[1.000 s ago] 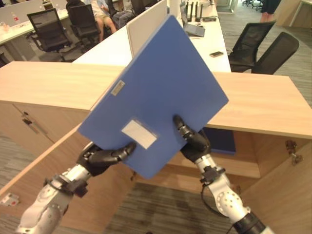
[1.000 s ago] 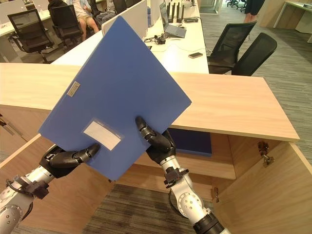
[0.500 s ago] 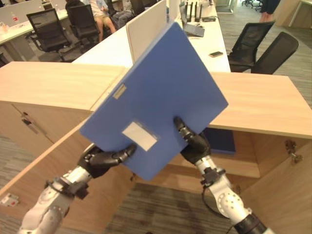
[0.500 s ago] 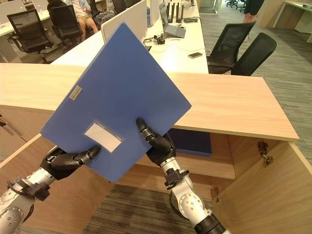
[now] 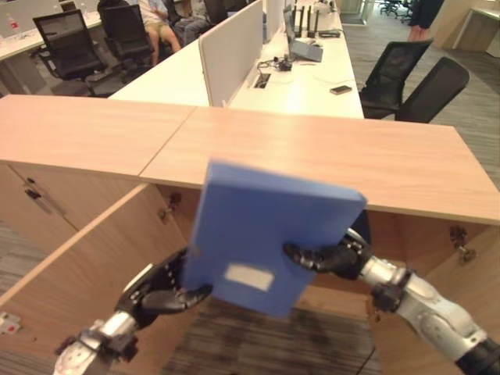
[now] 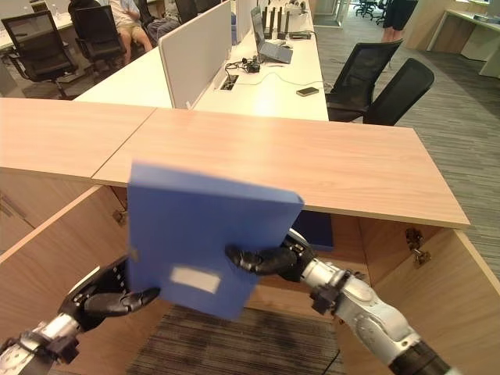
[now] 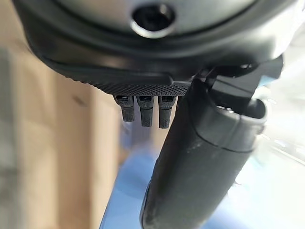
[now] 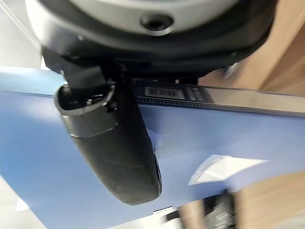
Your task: Put the empty folder in the office cabinet
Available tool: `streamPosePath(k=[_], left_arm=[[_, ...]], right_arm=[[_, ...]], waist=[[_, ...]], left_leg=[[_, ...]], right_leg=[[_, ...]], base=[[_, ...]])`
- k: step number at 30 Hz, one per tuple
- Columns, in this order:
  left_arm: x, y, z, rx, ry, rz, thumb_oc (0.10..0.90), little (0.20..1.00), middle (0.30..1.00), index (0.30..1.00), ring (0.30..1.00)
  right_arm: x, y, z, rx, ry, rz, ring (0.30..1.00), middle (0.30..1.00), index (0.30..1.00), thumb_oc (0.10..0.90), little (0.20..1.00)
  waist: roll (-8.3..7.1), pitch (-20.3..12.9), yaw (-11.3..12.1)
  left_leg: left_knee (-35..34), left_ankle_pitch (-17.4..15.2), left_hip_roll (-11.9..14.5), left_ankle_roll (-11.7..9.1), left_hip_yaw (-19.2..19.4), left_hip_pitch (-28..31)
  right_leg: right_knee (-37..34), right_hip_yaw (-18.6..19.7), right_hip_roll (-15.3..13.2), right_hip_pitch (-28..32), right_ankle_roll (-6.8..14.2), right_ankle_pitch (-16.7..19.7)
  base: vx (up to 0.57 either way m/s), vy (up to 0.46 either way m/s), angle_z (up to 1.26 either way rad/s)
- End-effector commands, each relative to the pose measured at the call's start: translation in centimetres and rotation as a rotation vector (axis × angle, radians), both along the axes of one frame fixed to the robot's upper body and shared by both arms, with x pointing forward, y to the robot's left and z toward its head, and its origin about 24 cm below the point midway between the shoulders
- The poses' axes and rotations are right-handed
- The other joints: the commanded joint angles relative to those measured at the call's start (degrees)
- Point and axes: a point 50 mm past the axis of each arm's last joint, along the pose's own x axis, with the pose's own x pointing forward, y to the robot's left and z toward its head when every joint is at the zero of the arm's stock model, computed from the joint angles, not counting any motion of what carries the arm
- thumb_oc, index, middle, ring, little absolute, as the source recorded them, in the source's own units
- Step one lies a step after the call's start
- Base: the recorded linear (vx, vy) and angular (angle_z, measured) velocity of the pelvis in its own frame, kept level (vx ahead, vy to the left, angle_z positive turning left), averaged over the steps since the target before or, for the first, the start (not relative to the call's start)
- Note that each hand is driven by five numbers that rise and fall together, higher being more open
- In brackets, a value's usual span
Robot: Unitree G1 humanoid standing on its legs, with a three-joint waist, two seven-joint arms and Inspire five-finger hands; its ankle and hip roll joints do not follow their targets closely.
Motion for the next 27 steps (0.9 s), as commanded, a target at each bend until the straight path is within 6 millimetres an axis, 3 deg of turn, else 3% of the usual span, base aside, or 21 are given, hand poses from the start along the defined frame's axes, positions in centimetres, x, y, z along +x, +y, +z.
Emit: streamPosePath(k=[1, 4, 5, 7, 9, 10, 11, 12, 14, 15, 17, 19, 22, 23, 25, 26, 27], left_arm=[[2.8, 2.9, 4.1, 0.251, -0.238, 0.014, 0.8, 0.9, 0.9, 0.9, 0.9], [0.8, 3.3, 0.9, 0.417, -0.036, -0.06, 0.8, 0.9, 0.9, 0.9, 0.9], [0.9, 3.3, 0.8, 0.417, -0.036, -0.062, 0.8, 0.9, 0.9, 0.9, 0.9], [-0.8, 2.7, -2.2, 0.485, 0.123, -0.169, 0.8, 0.9, 0.9, 0.9, 0.9], [-1.2, 2.1, -3.1, 0.485, 0.16, -0.199, 0.8, 0.9, 0.9, 0.9, 0.9], [-2.0, 1.6, -4.8, 0.516, 0.239, -0.244, 0.8, 0.9, 0.9, 0.9, 0.9], [-2.0, 1.5, -4.9, 0.517, 0.238, -0.245, 0.8, 0.9, 0.9, 0.9, 0.9], [-2.9, 0.4, -6.9, 0.524, 0.317, -0.3, 0.8, 0.9, 0.9, 0.9, 0.9], [-3.2, -0.1, -7.6, 0.525, 0.341, -0.319, 0.8, 0.9, 0.9, 0.9, 0.9], [-4.0, -0.9, -9.4, 0.518, 0.412, -0.306, 0.8, 0.9, 0.9, 0.9, 0.9], [-4.6, -1.6, -10.8, 0.511, 0.465, -0.276, 0.8, 0.9, 0.9, 0.9, 0.9], [-5.5, -2.6, -12.5, 0.48, 0.535, -0.214, 0.8, 0.9, 0.9, 0.9, 0.9], [-5.4, -2.6, -12.5, 0.482, 0.533, -0.214, 0.8, 0.9, 0.9, 0.9, 0.9], [-5.7, -3.5, -13.4, 0.468, 0.572, -0.182, 0.8, 0.9, 0.9, 0.9, 0.9], [-6.1, -4.8, -14.4, 0.458, 0.611, -0.177, 0.8, 0.9, 0.9, 0.9, 0.9], [-6.0, -4.8, -14.4, 0.458, 0.61, -0.177, 0.8, 0.9, 0.9, 0.9, 0.9], [-5.6, -5.5, -14.7, 0.456, 0.606, -0.181, 0.8, 0.9, 0.9, 0.9, 0.9]], right_arm=[[0.0, -0.2, 1.3, -0.028, -0.108, 0.09, 0.3, 0.3, 0.3, 0.4, 0.3], [-0.5, -1.9, 0.3, -0.151, -0.107, 0.062, 0.3, 0.3, 0.3, 0.4, 0.3], [-0.5, -1.9, 0.3, -0.152, -0.106, 0.06, 0.3, 0.3, 0.3, 0.4, 0.3], [-0.8, -2.5, -0.9, -0.176, -0.086, 0.022, 0.3, 0.3, 0.3, 0.4, 0.3], [-1.0, -2.7, -1.4, -0.193, -0.077, 0.005, 0.3, 0.3, 0.3, 0.4, 0.3], [-1.2, -2.9, -2.6, -0.214, -0.048, -0.036, 0.3, 0.3, 0.3, 0.4, 0.3], [-1.2, -2.9, -2.6, -0.214, -0.049, -0.037, 0.3, 0.3, 0.3, 0.4, 0.3], [-1.3, -2.8, -4.1, -0.201, -0.015, -0.096, 0.3, 0.3, 0.3, 0.4, 0.3], [-1.4, -2.9, -4.7, -0.212, -0.003, -0.118, 0.3, 0.3, 0.3, 0.4, 0.3], [-1.6, -2.8, -6.4, -0.223, 0.04, -0.179, 0.3, 0.3, 0.3, 0.4, 0.3], [-1.9, -2.5, -8.2, -0.205, 0.099, -0.259, 0.3, 0.3, 0.3, 0.4, 0.3], [-2.1, -1.8, -10.9, -0.061, 0.216, -0.471, 0.3, 0.3, 0.3, 0.4, 0.3], [-2.0, -1.7, -10.9, -0.06, 0.214, -0.472, 0.3, 0.3, 0.3, 0.4, 0.3], [-1.6, -1.6, -12.5, 0.051, 0.289, -0.671, 0.3, 0.3, 0.3, 0.4, 0.3], [-0.4, -1.9, -13.4, 0.259, 0.369, -0.936, 0.3, 0.3, 0.3, 0.4, 0.3], [-0.3, -1.9, -13.4, 0.261, 0.367, -0.937, 0.3, 0.3, 0.3, 0.4, 0.3], [1.1, -2.2, -13.3, 0.405, 0.401, -1.087, 0.3, 0.3, 0.3, 0.4, 0.3]], waist=[[-0.52, -1.39, -0.33], [-0.4, -1.02, -0.28], [-0.38, -1.07, -0.18], [-0.27, -0.89, -0.23], [-0.14, -0.83, -0.07], [-0.12, -0.67, -0.09], [-0.1, -0.66, -0.03], [-0.09, -0.47, 0.02], [-0.09, -0.33, 0.02], [-0.15, -0.29, -0.04], [-0.14, -0.05, -0.07], [-0.17, 0.26, -0.18], [-0.23, 0.39, -0.15], [-0.13, 0.68, -0.1], [0.18, 1.2, 0.21], [0.17, 1.3, 0.26], [0.42, 1.81, 0.85]], left_leg=[[-0.13, -4.21, -0.26, -0.55, -2.11, 0.8], [-0.13, -4.04, -0.24, -0.51, -2.32, 0.27], [-0.13, -4.04, -0.24, -0.51, -2.34, 0.25], [-0.13, -3.96, -0.23, -0.42, -2.49, -0.08], [-0.13, -3.94, -0.23, -0.41, -2.55, -0.24], [-0.13, -3.9, -0.15, -0.38, -2.69, -0.42], [-0.13, -3.9, -0.15, -0.38, -2.7, -0.43], [-0.13, -3.85, -0.13, -0.34, -2.81, -0.65], [-0.13, -3.84, -0.15, -0.33, -2.88, -0.77], [-0.13, -3.88, -0.15, -0.33, -2.97, -0.87], [-0.13, -3.94, -0.14, -0.35, -3.05, -0.96], [-0.13, -3.96, -0.25, -0.34, -3.17, -1.05], [-0.13, -3.97, -0.25, -0.34, -3.16, -1.01], [-0.13, -4.03, -0.31, -0.3, -3.29, -1.06], [-0.13, -4.1, -0.41, -0.23, -3.59, -1.29], [-0.13, -4.11, -0.4, -0.23, -3.57, -1.26], [-0.13, -4.12, -0.43, -0.24, -3.79, -1.52]], right_leg=[[2.92, -1.45, -2.47, 0.17, 4.25, -2.79], [2.97, -1.75, -2.45, -0.08, 4.35, -2.95], [2.97, -1.77, -2.45, -0.1, 4.35, -2.97], [3.0, -1.94, -2.48, -0.2, 4.41, -3.14], [3.02, -2.08, -2.48, -0.23, 4.43, -3.25], [3.09, -2.14, -2.47, -0.28, 4.43, -3.46], [3.1, -2.15, -2.47, -0.29, 4.42, -3.48], [3.11, -2.22, -2.38, -0.38, 4.36, -3.64], [3.13, -2.24, -2.35, -0.48, 4.36, -3.66], [3.17, -2.27, -2.32, -0.59, 4.28, -3.75], [3.22, -2.33, -2.29, -0.67, 4.18, -3.78], [3.3, -2.37, -2.16, -0.83, 3.95, -3.72], [3.31, -2.37, -2.16, -0.8, 3.95, -3.74], [3.38, -2.35, -2.06, -0.86, 3.86, -3.84], [3.58, -2.46, -1.97, -1.11, 3.74, -4.08], [3.59, -2.44, -1.97, -1.09, 3.73, -4.1], [3.71, -2.48, -1.9, -1.36, 3.64, -4.24]], base=[[-0.01, 0.01, 0.07], [-0.01, 0.008, 0.16], [0.0, 0.0, 0.0], [0.0, 0.0, 0.0], [0.0, 0.0, 0.0], [0.0, 0.0, 0.0], [0.0, 0.0, 0.0], [-0.01, -0.01, 0.05], [0.0, -0.009, 0.05], [0.0, 0.0, 0.0], [0.0, 0.0, 0.0], [0.02, -0.017, 0.07], [0.0, -0.007, 0.1], [0.01, -0.013, 0.09], [0.01, -0.011, 0.03], [0.0, 0.0, 0.0], [0.0, 0.0, 0.0]])
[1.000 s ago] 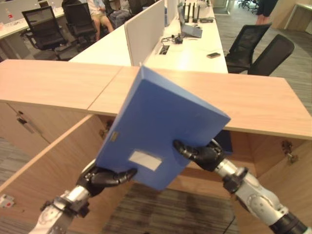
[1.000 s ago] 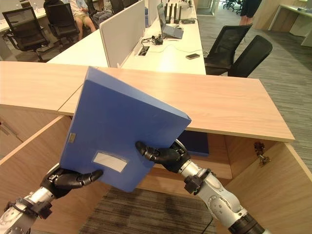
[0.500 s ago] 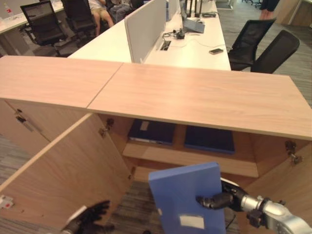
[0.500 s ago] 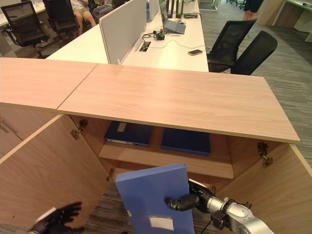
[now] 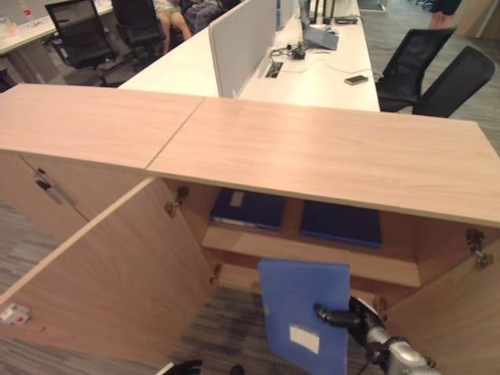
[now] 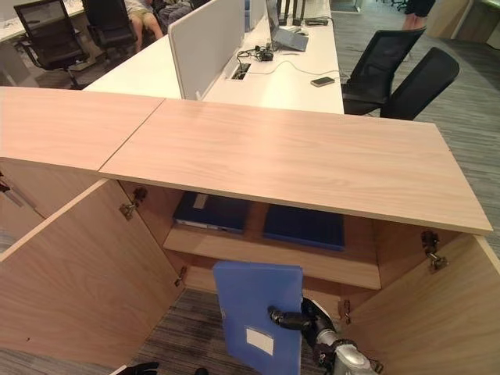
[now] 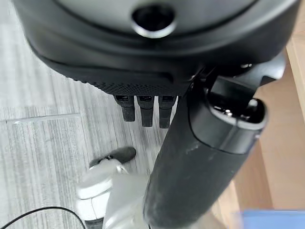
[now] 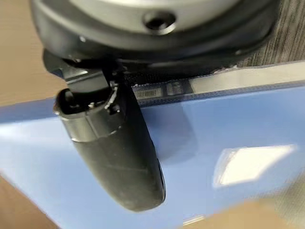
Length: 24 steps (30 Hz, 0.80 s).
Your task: Put the empty folder in the office cabinet
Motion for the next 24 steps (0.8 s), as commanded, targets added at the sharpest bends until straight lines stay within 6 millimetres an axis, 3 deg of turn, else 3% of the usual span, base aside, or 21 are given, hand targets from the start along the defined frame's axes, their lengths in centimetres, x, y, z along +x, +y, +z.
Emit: streamPosePath(k=[1, 2, 4, 6, 7, 10, 14, 18, 24], left_arm=[[2.8, -1.0, 0.4, 0.005, -0.088, -0.074, 0.8, 0.9, 0.9, 0.9, 0.9], [3.0, -1.0, 0.4, 0.006, -0.09, -0.075, 0.8, 0.9, 0.9, 0.9, 0.9], [4.5, -1.9, 0.6, 0.0, -0.141, -0.093, 0.8, 0.9, 0.9, 0.9, 0.9], [5.2, -2.3, 0.8, -0.007, -0.162, -0.102, 0.8, 0.9, 0.9, 0.9, 0.9], [6.4, -2.9, 1.2, -0.02, -0.208, -0.125, 0.8, 0.9, 0.9, 0.9, 0.9], [7.6, -3.5, 1.7, -0.027, -0.245, -0.174, 0.8, 0.9, 0.9, 0.9, 0.9], [8.2, -3.8, 1.9, -0.024, -0.254, -0.219, 0.8, 0.9, 0.9, 0.9, 0.9], [8.6, -4.2, 2.1, -0.013, -0.246, -0.337, 0.8, 0.9, 0.9, 0.9, 0.9], [8.8, -4.8, 2.3, 0.0, -0.231, -0.497, 0.8, 0.9, 0.9, 0.9, 0.9]], right_arm=[[6.1, -1.0, 4.5, 0.121, -0.279, -0.267, 0.3, 0.3, 0.3, 0.4, 0.3], [6.2, -1.1, 4.5, 0.122, -0.281, -0.269, 0.3, 0.3, 0.3, 0.4, 0.3], [8.9, -2.6, 6.2, 0.211, -0.334, -0.502, 0.3, 0.3, 0.3, 0.4, 0.3], [9.7, -3.3, 7.0, 0.227, -0.359, -0.561, 0.3, 0.3, 0.3, 0.4, 0.3], [11.6, -5.4, 9.1, 0.259, -0.412, -0.705, 0.3, 0.3, 0.3, 0.4, 0.3], [13.2, -8.1, 11.8, 0.306, -0.481, -0.86, 0.3, 0.3, 0.3, 0.4, 0.3], [14.2, -10.4, 14.4, 0.336, -0.541, -0.96, 0.3, 0.3, 0.3, 0.4, 0.3], [14.9, -13.8, 18.5, 0.372, -0.639, -1.083, 0.3, 0.3, 0.3, 0.4, 0.3], [15.6, -16.1, 23.3, 0.39, -0.764, -1.13, 0.3, 0.3, 0.3, 0.4, 0.3]], waist=[[-0.58, 1.73, 1.15], [-0.58, 1.87, 1.24], [0.25, 4.03, 2.33], [0.58, 4.91, 2.77], [1.74, 6.68, 3.61], [3.09, 8.04, 4.47], [4.14, 8.67, 5.26], [5.66, 9.18, 6.15], [7.16, 9.18, 7.45]], left_leg=[[-0.14, -4.64, -0.16, -0.16, -1.11, 0.96], [-0.14, -4.64, -0.15, -0.17, -1.1, 0.97], [-0.14, -4.09, -0.33, -0.12, -1.67, -0.58], [-0.14, -3.85, -0.45, -0.1, -1.99, -1.32], [-0.14, -3.06, -0.56, -0.09, -2.52, -3.39], [-0.14, -2.25, -0.69, -0.17, -2.82, -5.62], [-0.14, -1.77, -0.75, -0.26, -3.12, -7.41], [-0.13, -1.24, -1.02, -0.36, -3.57, -9.58], [-0.09, -0.91, -1.35, -0.47, -4.32, -11.08]], right_leg=[[4.23, 0.26, -1.98, -0.59, 3.56, -3.75], [4.26, 0.28, -1.97, -0.6, 3.55, -3.77], [4.7, 0.03, -1.9, -2.09, 3.53, -3.8], [4.94, 0.12, -1.91, -2.95, 3.51, -3.77], [5.47, -0.11, -2.08, -5.05, 3.58, -3.66], [6.47, -0.19, -2.33, -7.61, 3.71, -3.61], [7.37, -0.23, -2.7, -9.6, 3.76, -3.77], [9.28, -0.41, -3.22, -12.29, 3.85, -4.47], [11.74, -0.97, -4.06, -14.35, 3.83, -5.5]], base=[[0.0, 0.0, 0.0], [-0.08, -0.022, 0.01], [-0.13, -0.026, 0.01], [-0.12, -0.003, 0.03], [-0.15, 0.013, 0.16], [-0.1, 0.015, 0.14], [-0.03, 0.006, 0.03], [-0.03, 0.0, 0.08], [-0.01, -0.003, 0.09]])
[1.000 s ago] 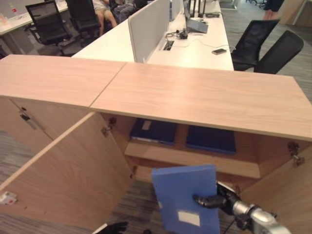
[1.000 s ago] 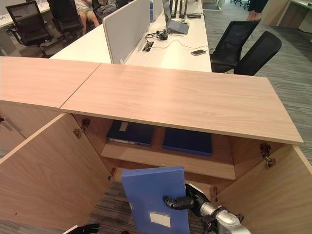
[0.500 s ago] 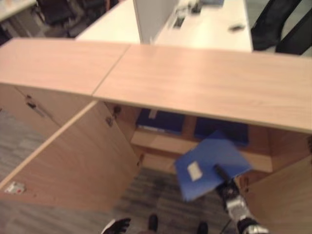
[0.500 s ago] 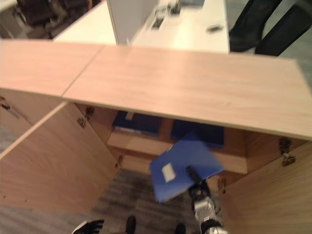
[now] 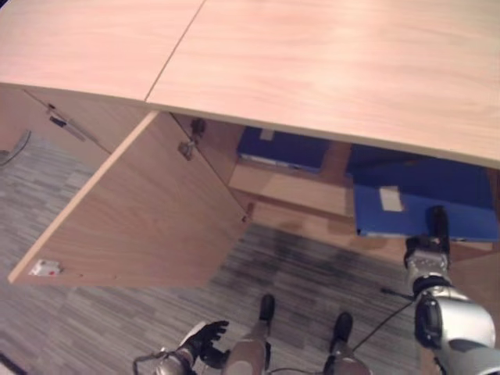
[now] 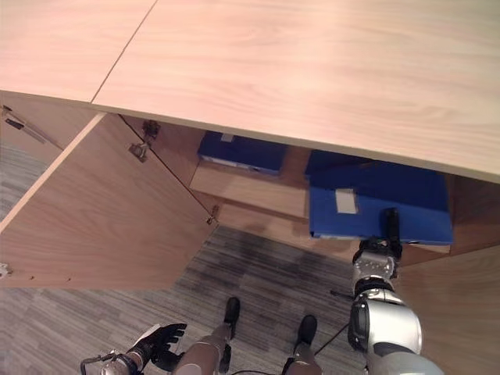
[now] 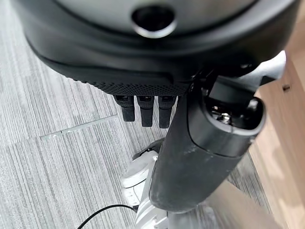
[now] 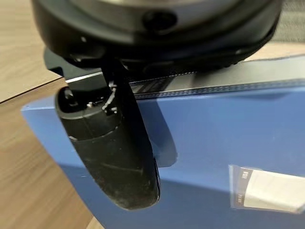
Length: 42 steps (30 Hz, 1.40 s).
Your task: Put the empty folder in the office cabinet
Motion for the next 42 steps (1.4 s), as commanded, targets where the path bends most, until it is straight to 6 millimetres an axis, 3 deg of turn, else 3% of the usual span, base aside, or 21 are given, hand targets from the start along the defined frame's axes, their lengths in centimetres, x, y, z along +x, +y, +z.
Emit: streamPosePath(k=[1, 5, 14, 20, 25, 32, 34, 42], left_arm=[[0.5, -0.3, 0.4, 0.03, -0.005, -0.174, 0.8, 0.9, 0.9, 0.9, 0.9], [0.5, -0.1, 0.5, 0.031, -0.01, -0.175, 0.8, 0.9, 0.9, 0.9, 0.9], [0.6, 1.2, 1.0, 0.062, -0.024, -0.152, 0.8, 0.9, 0.9, 0.9, 0.9], [0.9, 1.6, 1.5, 0.071, -0.038, -0.164, 0.8, 0.9, 0.9, 0.9, 0.9], [1.5, 1.8, 2.2, 0.074, -0.056, -0.205, 0.8, 0.9, 0.9, 0.9, 0.9], [2.0, 2.0, 3.1, 0.041, -0.079, -0.218, 0.8, 0.9, 0.9, 0.9, 0.9], [2.2, 2.2, 3.5, 0.031, -0.101, -0.192, 0.8, 0.9, 0.9, 0.9, 0.9], [2.0, 2.9, 3.6, 0.026, -0.1, -0.144, 0.8, 0.9, 0.9, 0.9, 0.9]], right_arm=[[0.9, -4.0, 7.9, -0.148, -0.188, -0.15, 0.3, 0.3, 0.3, 0.4, 0.3], [1.4, -4.0, 9.3, -0.169, -0.224, -0.146, 0.3, 0.3, 0.3, 0.4, 0.3], [4.1, 0.0, 13.1, -0.153, -0.432, -0.092, 0.3, 0.3, 0.3, 0.4, 0.3], [4.5, 0.4, 14.4, -0.153, -0.46, -0.086, 0.3, 0.3, 0.3, 0.4, 0.3], [4.6, -0.7, 15.8, -0.151, -0.446, -0.089, 0.3, 0.3, 0.3, 0.4, 0.3], [2.9, -4.4, 20.3, -0.267, -0.442, -0.146, 0.3, 0.3, 0.3, 0.4, 0.3], [0.9, -7.2, 21.8, -0.324, -0.395, -0.21, 0.3, 0.3, 0.3, 0.4, 0.3], [-2.9, -10.9, 26.1, -0.49, -0.325, -0.298, 0.3, 0.3, 0.3, 0.4, 0.3]], waist=[[-1.36, -2.64, 2.5], [-1.02, -3.08, 2.77], [-1.57, -3.93, 2.38], [-1.49, -3.95, 2.67], [-0.34, -3.52, 3.72], [2.09, -2.21, 5.93], [3.15, -1.87, 6.98], [4.58, -1.33, 7.97]], left_leg=[[-0.29, -5.77, -0.34, -0.86, -0.88, 1.91], [-0.31, -5.76, -0.42, -0.82, -1.5, 2.05], [-0.35, -6.48, -0.27, -0.93, -2.15, 3.72], [-0.34, -6.5, -0.28, -1.09, -2.6, 3.96], [-0.31, -6.21, -0.35, -1.32, -3.09, 3.68], [0.11, -5.97, -0.63, -1.48, -3.47, 1.05], [0.39, -5.46, -0.9, -1.45, -4.01, -1.35], [2.87, -5.08, -1.89, -1.55, -4.4, -9.14]], right_leg=[[11.65, 1.83, -3.47, -3.34, 4.08, -9.05], [12.19, 1.51, -3.6, -3.36, 3.98, -9.46], [11.97, 1.08, -2.76, -1.51, 3.43, -10.38], [12.25, 0.57, -2.9, -1.2, 3.48, -10.53], [13.02, 0.03, -3.44, -1.82, 3.64, -10.43], [15.88, -0.45, -4.66, -5.06, 4.03, -11.51], [19.03, -0.72, -5.77, -8.2, 4.14, -12.3], [26.3, 0.74, -7.82, -18.61, 3.96, -14.28]], base=[[0.01, -0.01, 0.08], [0.02, -0.015, 0.15], [0.02, -0.021, 0.06], [-0.01, -0.013, 0.06], [0.0, 0.0, 0.0], [-0.01, 0.01, 0.07], [0.01, -0.004, 0.11], [-0.01, 0.019, 0.13]])
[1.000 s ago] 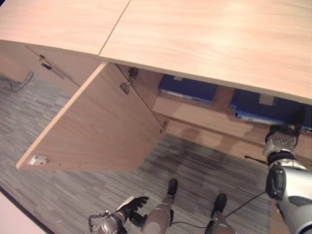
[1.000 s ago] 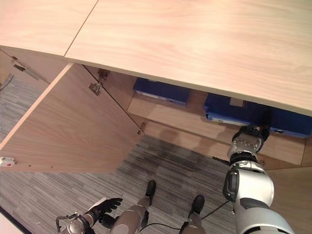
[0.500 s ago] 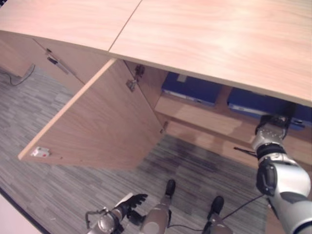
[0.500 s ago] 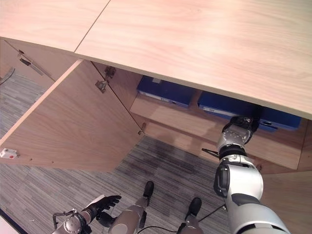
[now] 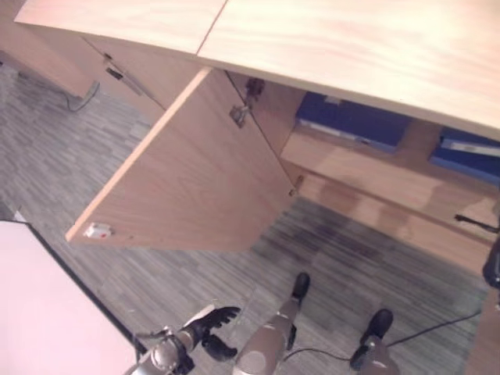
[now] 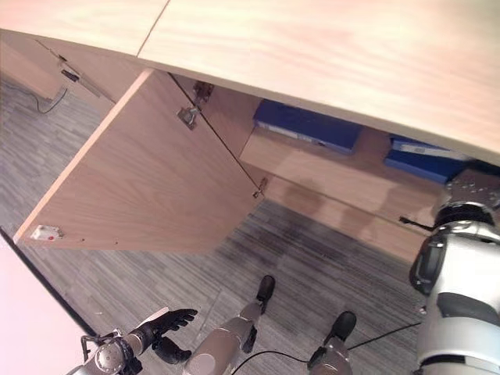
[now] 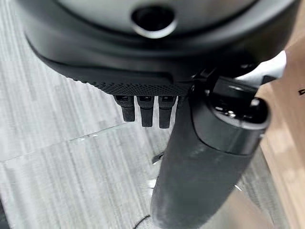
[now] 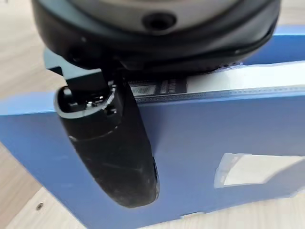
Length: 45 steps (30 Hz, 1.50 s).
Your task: Put the empty folder in the office cabinet
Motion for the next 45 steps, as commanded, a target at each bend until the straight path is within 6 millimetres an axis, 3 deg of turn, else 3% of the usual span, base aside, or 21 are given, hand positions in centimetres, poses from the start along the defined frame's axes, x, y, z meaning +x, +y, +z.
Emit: streamPosePath(k=[1, 4, 5, 15, 16, 17, 21, 23, 25, 26, 30, 32, 33, 36, 40, 45], left_arm=[[-0.3, 2.5, 0.4, 0.052, 0.005, 0.041, 0.8, 0.9, 0.9, 0.9, 0.9], [-0.5, 2.7, 0.3, 0.045, 0.007, 0.068, 0.8, 0.9, 0.9, 0.9, 0.9], [-0.6, 2.9, 0.2, 0.046, 0.008, 0.095, 0.8, 0.9, 0.9, 0.9, 0.9], [-0.6, 3.2, 0.5, 0.026, -0.01, 0.148, 0.8, 0.9, 0.9, 0.9, 0.9], [-0.7, 3.2, 0.5, 0.023, -0.009, 0.144, 0.8, 0.9, 0.9, 0.9, 0.9], [-0.8, 3.1, 0.6, 0.022, -0.006, 0.139, 0.8, 0.9, 0.9, 0.9, 0.9], [-0.9, 3.4, 0.6, 0.027, -0.001, 0.14, 0.8, 0.9, 0.9, 0.9, 0.9], [-1.1, 3.7, 0.6, 0.048, 0.006, 0.142, 0.8, 0.9, 0.9, 0.9, 0.9], [-1.0, 4.1, 0.6, 0.07, 0.01, 0.14, 0.8, 0.9, 0.9, 0.9, 0.9], [-0.9, 4.3, 0.6, 0.085, 0.012, 0.137, 0.8, 0.9, 0.9, 0.9, 0.9], [-0.6, 5.4, 0.6, 0.14, 0.026, 0.166, 0.8, 0.9, 0.9, 0.9, 0.9], [-0.7, 5.8, 0.6, 0.152, 0.03, 0.179, 0.8, 0.9, 0.9, 0.9, 0.9], [-0.8, 6.0, 0.5, 0.159, 0.038, 0.182, 0.8, 0.9, 0.9, 0.9, 0.9], [-1.9, 6.8, -0.8, 0.245, 0.115, 0.191, 0.8, 0.9, 0.9, 0.9, 0.9], [-2.6, 6.0, -2.0, 0.235, 0.156, 0.241, 0.8, 0.9, 0.9, 0.9, 0.9], [-3.4, 5.2, -2.7, 0.223, 0.181, 0.253, 0.8, 0.9, 0.9, 0.9, 0.9]], right_arm=[[-2.1, -1.4, 8.0, -0.309, -0.057, -0.06, 0.3, 0.3, 0.3, 0.4, 0.3], [-2.2, -1.1, 9.7, -0.34, -0.076, -0.072, 0.3, 0.3, 0.3, 0.4, 0.3], [-2.2, -0.7, 10.9, -0.363, -0.099, -0.075, 0.3, 0.3, 0.3, 0.4, 0.3], [-2.2, -0.1, 12.2, -0.394, -0.088, -0.091, 0.3, 0.3, 0.3, 0.4, 0.3], [-2.1, 0.0, 12.1, -0.396, -0.082, -0.089, 0.559, 0.559, 0.559, 0.573, 0.559], [-1.9, 0.0, 11.8, -0.388, -0.065, -0.086, 0.9, 0.9, 0.9, 0.8, 0.9], [-1.6, -0.1, 10.8, -0.341, 0.016, -0.072, 0.9, 0.9, 0.9, 0.8, 0.9], [-1.2, -0.1, 9.8, -0.322, 0.107, -0.046, 0.9, 0.9, 0.9, 0.8, 0.9], [-1.2, -0.4, 8.7, -0.279, 0.173, -0.035, 0.9, 0.9, 0.9, 0.8, 0.9], [-1.3, -0.7, 8.1, -0.254, 0.224, -0.028, 0.9, 0.9, 0.9, 0.8, 0.9], [-1.8, -1.4, 6.1, -0.182, 0.333, -0.013, 0.9, 0.9, 0.9, 0.8, 0.9], [-1.8, -1.5, 5.9, -0.172, 0.34, -0.01, 0.9, 0.9, 0.9, 0.8, 0.9], [-1.9, -1.5, 6.0, -0.176, 0.348, -0.005, 0.9, 0.9, 0.9, 0.8, 0.9], [-1.9, -1.6, 5.7, -0.185, 0.398, 0.003, 0.9, 0.9, 0.9, 0.8, 0.9], [-1.9, -1.6, 5.2, -0.201, 0.437, -0.004, 0.9, 0.9, 0.9, 0.8, 0.9], [-1.8, -1.6, 3.6, -0.2, 0.502, -0.001, 0.9, 0.9, 0.9, 0.8, 0.9]], waist=[[-1.67, -2.11, 0.79], [-1.8, -2.04, 0.55], [-2.18, -2.22, 0.16], [-1.78, -1.34, -0.54], [-1.83, -1.39, -0.63], [-1.79, -1.4, -0.68], [-1.93, -1.31, -0.84], [-1.88, -1.0, -0.93], [-2.24, -1.62, -1.22], [-2.09, -1.04, -1.18], [-3.0, -1.98, -1.27], [-3.0, -1.71, -0.99], [-3.44, -2.32, -1.12], [-5.14, -3.48, -0.99], [-7.29, -5.41, -1.05], [-8.31, -6.82, -1.35]], left_leg=[[3.45, -7.44, 2.83, -3.17, 1.25, -1.58], [6.8, -8.46, 2.06, -2.98, 1.87, -5.14], [9.94, -10.69, 1.39, -2.9, 2.05, -7.79], [20.73, -15.74, -1.19, -2.6, 1.52, -15.8], [20.78, -15.92, -1.23, -2.56, 1.45, -15.84], [20.61, -16.02, -1.32, -2.52, 1.48, -15.63], [19.08, -15.74, -1.44, -2.47, 1.47, -14.11], [16.77, -13.73, -1.15, -2.31, 1.31, -12.15], [15.16, -14.6, -0.99, -2.32, 1.03, -10.1], [14.47, -13.29, -0.77, -2.35, 0.93, -9.4], [12.73, -14.16, -0.49, -2.49, 0.33, -6.21], [12.28, -13.06, -0.37, -2.52, 0.08, -5.58], [11.87, -14.06, -0.31, -2.57, -0.11, -4.71], [9.66, -12.44, 0.53, -2.71, -0.78, -1.95], [5.38, -11.24, 1.96, -3.32, -1.72, 2.91], [1.42, -9.87, 3.09, -3.66, -1.88, 7.13]], right_leg=[[12.28, 5.49, -1.03, -8.35, 1.65, -7.36], [15.44, 6.69, -1.7, -12.27, 1.37, -8.23], [18.36, 8.46, -2.18, -14.65, 1.52, -10.42], [30.56, 11.61, -3.86, -22.72, 1.2, -14.89], [30.75, 11.7, -3.87, -22.83, 1.23, -15.02], [30.95, 11.71, -3.78, -22.86, 1.29, -15.2], [30.13, 11.66, -3.4, -21.93, 1.36, -14.9], [28.02, 10.61, -2.95, -20.64, 1.14, -12.76], [26.95, 10.66, -2.61, -18.78, 1.35, -14.09], [26.2, 9.78, -2.64, -18.17, 1.08, -12.66], [24.2, 9.03, -2.22, -14.25, 1.23, -13.9], [23.0, 7.98, -2.35, -13.22, 0.94, -12.46], [22.75, 8.3, -2.11, -12.16, 1.2, -13.69], [18.82, 6.27, -1.46, -7.84, 0.92, -11.29], [13.15, 3.83, -0.27, -0.93, 0.79, -10.09], [8.41, 2.4, 1.12, 4.08, 0.59, -8.84]], base=[[-0.04, -0.005, 0.15], [0.01, 0.008, 0.14], [0.1, -0.05, 0.17], [0.04, -0.018, 0.09], [0.02, -0.01, 0.06], [0.02, -0.005, 0.04], [0.0, 0.0, -0.01], [-0.05, 0.016, -0.03], [0.01, -0.005, -0.03], [0.0, 0.0, 0.0], [0.01, -0.035, 0.02], [-0.02, -0.019, 0.02], [0.05, -0.046, 0.04], [0.04, -0.039, 0.07], [0.1, -0.056, 0.03], [0.06, -0.025, 0.03]])
